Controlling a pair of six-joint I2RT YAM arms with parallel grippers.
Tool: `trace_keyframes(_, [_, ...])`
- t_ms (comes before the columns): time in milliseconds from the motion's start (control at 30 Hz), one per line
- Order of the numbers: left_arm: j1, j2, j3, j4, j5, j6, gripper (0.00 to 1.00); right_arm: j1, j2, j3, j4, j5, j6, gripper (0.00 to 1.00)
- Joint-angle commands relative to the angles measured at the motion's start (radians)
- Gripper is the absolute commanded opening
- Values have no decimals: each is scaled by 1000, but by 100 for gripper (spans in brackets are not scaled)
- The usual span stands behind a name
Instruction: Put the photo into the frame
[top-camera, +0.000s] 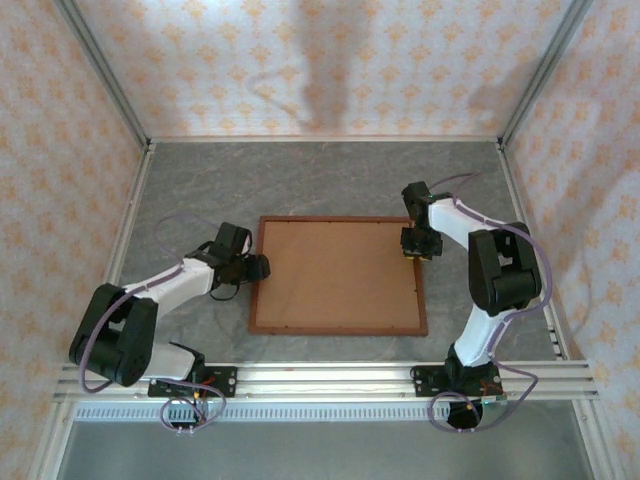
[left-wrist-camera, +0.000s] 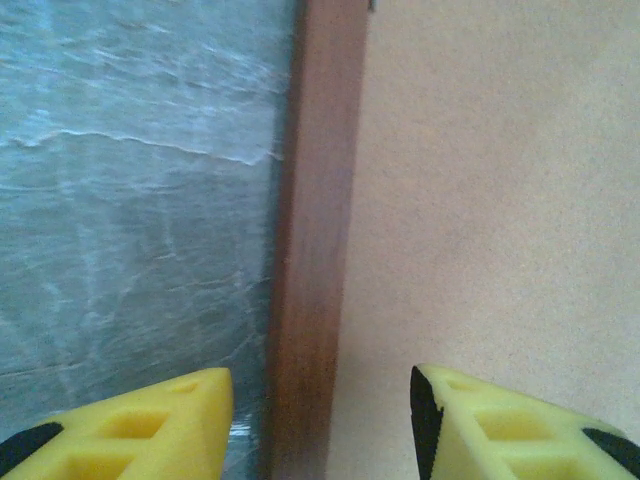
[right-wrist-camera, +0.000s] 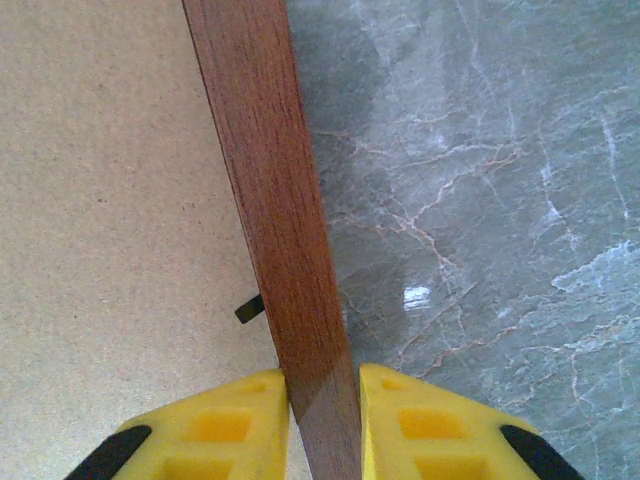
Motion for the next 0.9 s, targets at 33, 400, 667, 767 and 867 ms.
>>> trace_keyframes(33, [63,-59,14,-30,5,28,55,-4,16,14,-1,33,-3,22])
trace_keyframes(400, [169,-61,23,77,103,23,64,-20,6,10,8,29,-5,22])
trace_keyframes(667, [169,7,108,-18,118,45,65,-35,10,17,18,17,0,21])
trace_keyframes(767, [168,-9,100,-7,81,39,65,-39,3,15,9,27,0,21])
trace_keyframes(867, [169,-9,115,-15,76,37,65,-44,-9,9,8,25,1,21])
